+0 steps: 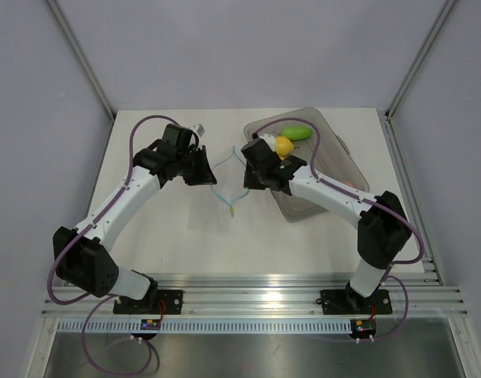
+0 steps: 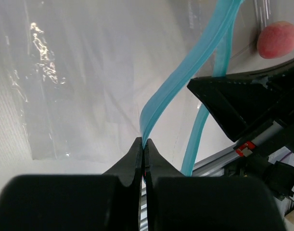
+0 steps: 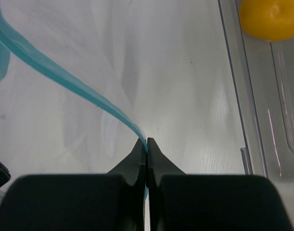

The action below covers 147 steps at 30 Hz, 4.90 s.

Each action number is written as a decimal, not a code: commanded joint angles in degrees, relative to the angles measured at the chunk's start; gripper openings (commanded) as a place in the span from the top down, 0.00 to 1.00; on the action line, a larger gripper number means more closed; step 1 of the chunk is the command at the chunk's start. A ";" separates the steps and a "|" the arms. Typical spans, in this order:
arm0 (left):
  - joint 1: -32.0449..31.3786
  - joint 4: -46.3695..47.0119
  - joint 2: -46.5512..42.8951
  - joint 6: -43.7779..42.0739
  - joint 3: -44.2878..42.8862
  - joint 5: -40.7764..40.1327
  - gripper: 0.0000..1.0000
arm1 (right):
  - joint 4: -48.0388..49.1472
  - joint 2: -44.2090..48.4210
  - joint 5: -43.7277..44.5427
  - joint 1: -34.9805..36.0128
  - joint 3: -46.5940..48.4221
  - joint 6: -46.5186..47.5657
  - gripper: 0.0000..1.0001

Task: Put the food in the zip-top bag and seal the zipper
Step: Open the zipper of the food storage bag at the center of the board, then pick up the fake fruit from the bin.

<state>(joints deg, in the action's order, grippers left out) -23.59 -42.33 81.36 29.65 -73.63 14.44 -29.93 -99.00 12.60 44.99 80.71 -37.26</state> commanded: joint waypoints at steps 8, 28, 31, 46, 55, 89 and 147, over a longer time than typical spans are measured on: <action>0.30 -5.22 5.56 -2.05 -10.39 -0.20 1.00 | -0.04 -1.46 -2.75 -0.43 10.08 3.07 0.52; -1.80 -10.59 14.00 -5.04 -17.43 -4.77 1.00 | 4.71 8.48 -4.15 -3.77 3.93 0.24 0.33; -1.98 -10.41 14.00 -4.86 -17.34 -4.94 1.00 | 1.65 5.41 -8.71 -3.60 7.35 1.39 0.29; -2.07 -10.58 13.12 -4.86 -17.17 -4.86 1.00 | 2.60 -2.42 -14.36 1.15 11.40 1.66 0.30; -2.07 -11.54 11.63 -5.48 -18.04 -5.47 1.00 | 0.32 -8.22 -12.96 0.89 15.26 2.01 0.89; 0.92 -25.35 10.66 -13.21 -36.84 -16.53 1.00 | -0.92 -6.02 -11.88 -4.74 18.52 3.60 1.00; -6.73 -17.79 21.11 -9.17 -29.82 -10.39 1.00 | 6.81 -6.01 -9.61 -22.75 2.26 -9.49 0.03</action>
<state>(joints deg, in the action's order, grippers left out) -29.54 -60.55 101.36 19.57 -99.98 5.08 -26.17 -102.35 3.40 23.31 81.93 -42.68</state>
